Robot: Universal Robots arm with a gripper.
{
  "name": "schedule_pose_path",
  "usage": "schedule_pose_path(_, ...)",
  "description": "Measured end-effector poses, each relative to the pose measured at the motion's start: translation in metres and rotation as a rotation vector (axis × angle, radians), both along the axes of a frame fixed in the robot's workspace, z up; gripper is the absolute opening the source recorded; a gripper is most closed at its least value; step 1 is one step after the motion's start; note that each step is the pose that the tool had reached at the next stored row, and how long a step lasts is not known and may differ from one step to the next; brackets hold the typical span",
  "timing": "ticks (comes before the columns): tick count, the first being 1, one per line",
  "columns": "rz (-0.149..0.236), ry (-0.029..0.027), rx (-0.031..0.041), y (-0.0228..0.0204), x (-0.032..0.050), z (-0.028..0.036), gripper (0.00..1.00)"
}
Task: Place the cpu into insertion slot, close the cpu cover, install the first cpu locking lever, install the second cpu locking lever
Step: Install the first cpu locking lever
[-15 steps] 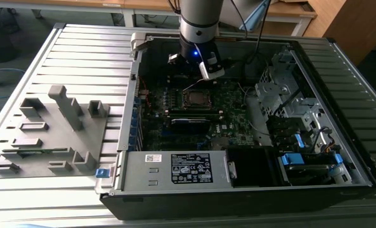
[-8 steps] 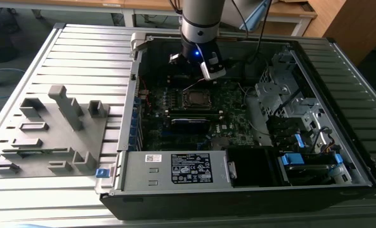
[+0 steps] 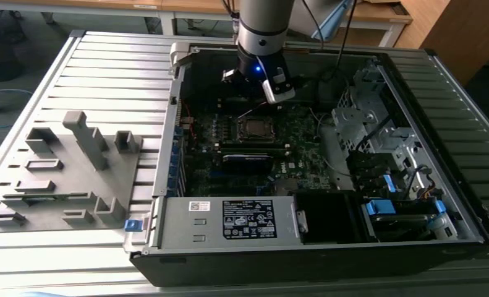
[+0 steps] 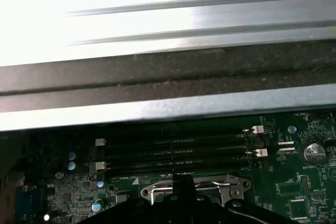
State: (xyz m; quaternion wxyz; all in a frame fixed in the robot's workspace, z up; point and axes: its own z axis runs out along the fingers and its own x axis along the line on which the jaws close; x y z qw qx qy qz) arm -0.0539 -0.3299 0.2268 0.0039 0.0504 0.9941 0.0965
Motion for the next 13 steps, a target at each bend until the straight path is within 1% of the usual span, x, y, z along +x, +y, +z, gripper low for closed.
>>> schedule_pose_path(6, 0.0, -0.0001, 0.0067, 0.001, 0.0046, -0.0012, 0.11)
schedule_pose_path(13, 0.0, 0.0, 0.0097, 0.0013, 0.0072, -0.0019, 0.11)
